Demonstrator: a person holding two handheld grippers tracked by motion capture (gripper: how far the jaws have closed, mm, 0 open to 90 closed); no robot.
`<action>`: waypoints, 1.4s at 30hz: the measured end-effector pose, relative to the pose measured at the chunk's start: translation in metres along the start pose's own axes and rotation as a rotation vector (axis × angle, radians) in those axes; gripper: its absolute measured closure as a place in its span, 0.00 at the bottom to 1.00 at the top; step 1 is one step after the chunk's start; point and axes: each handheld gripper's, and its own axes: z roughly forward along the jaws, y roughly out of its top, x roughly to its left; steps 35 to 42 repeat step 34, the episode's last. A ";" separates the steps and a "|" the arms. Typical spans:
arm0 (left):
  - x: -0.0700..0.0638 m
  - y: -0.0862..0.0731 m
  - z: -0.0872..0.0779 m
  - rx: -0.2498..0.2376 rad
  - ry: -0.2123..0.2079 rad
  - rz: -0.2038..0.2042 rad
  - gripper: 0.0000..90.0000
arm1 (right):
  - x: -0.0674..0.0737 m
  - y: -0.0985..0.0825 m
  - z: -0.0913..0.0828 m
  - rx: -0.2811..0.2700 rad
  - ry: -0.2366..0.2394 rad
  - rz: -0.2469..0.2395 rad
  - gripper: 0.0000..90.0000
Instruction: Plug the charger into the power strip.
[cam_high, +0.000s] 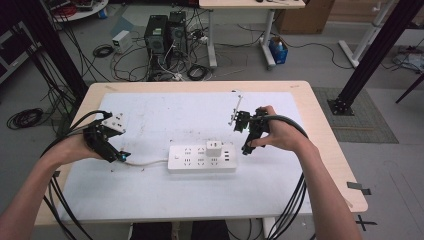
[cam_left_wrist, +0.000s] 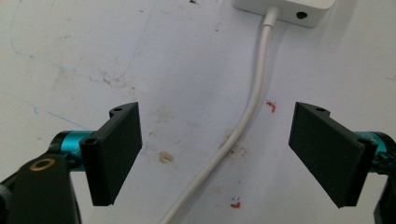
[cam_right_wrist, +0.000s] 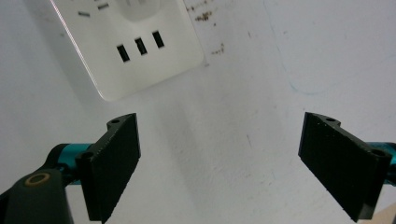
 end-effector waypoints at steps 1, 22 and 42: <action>0.000 0.000 0.000 -0.007 -0.002 -0.010 0.19 | 0.000 -0.003 0.001 0.002 0.000 -0.001 0.14; 0.004 0.011 0.007 0.018 -0.023 0.026 0.19 | 0.002 -0.024 0.011 0.014 -0.007 0.036 0.14; -0.001 0.009 0.009 0.016 -0.025 0.028 0.19 | 0.007 -0.028 0.012 0.004 -0.009 0.039 0.14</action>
